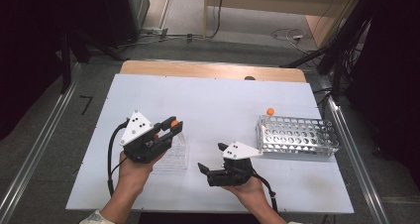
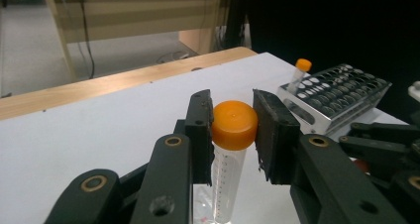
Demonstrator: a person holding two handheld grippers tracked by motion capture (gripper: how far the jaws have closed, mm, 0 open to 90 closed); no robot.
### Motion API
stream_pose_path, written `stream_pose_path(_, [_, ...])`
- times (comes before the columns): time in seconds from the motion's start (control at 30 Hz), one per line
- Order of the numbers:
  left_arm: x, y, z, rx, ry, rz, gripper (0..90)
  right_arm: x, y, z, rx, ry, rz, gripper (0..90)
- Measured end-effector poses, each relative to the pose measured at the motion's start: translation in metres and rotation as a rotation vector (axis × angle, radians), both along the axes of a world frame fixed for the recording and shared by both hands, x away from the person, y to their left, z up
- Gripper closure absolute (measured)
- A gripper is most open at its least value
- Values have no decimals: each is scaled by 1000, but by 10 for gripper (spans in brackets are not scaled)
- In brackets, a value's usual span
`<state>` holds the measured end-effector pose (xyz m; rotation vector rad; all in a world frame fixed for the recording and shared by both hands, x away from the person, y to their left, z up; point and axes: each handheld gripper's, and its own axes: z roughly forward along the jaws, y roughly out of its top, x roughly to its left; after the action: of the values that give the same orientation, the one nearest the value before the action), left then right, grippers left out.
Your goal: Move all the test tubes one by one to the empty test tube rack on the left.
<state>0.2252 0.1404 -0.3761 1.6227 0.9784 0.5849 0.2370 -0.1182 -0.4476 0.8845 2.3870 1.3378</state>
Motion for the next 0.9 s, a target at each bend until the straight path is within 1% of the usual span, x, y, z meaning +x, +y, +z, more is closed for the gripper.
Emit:
stream_pose_path(0.13, [2,7,1,10,-12,48,708,0,0,-1,-2,2,0,112])
stream_pose_path(0.23, [4,12,1,41,-21,90,708,0,0,-1,-1,4,1,112])
stream_pose_path(0.3, [7,15,-1,51,-14,111,708,-1,0,0,2,-1,2,113])
stream_pose_path(0.37, [10,18,-4,51,-3,126,708,-1,-1,0,3,-5,4,114])
stream_pose_path(0.53, [15,21,-10,70,18,143,708,-1,0,0,1,2,1,114])
stream_pose_path(0.67, [17,21,-14,84,35,146,708,-1,0,-1,1,2,1,114])
stream_pose_path(0.9, [19,19,-20,111,60,139,708,-1,-1,-1,-4,-1,3,114])
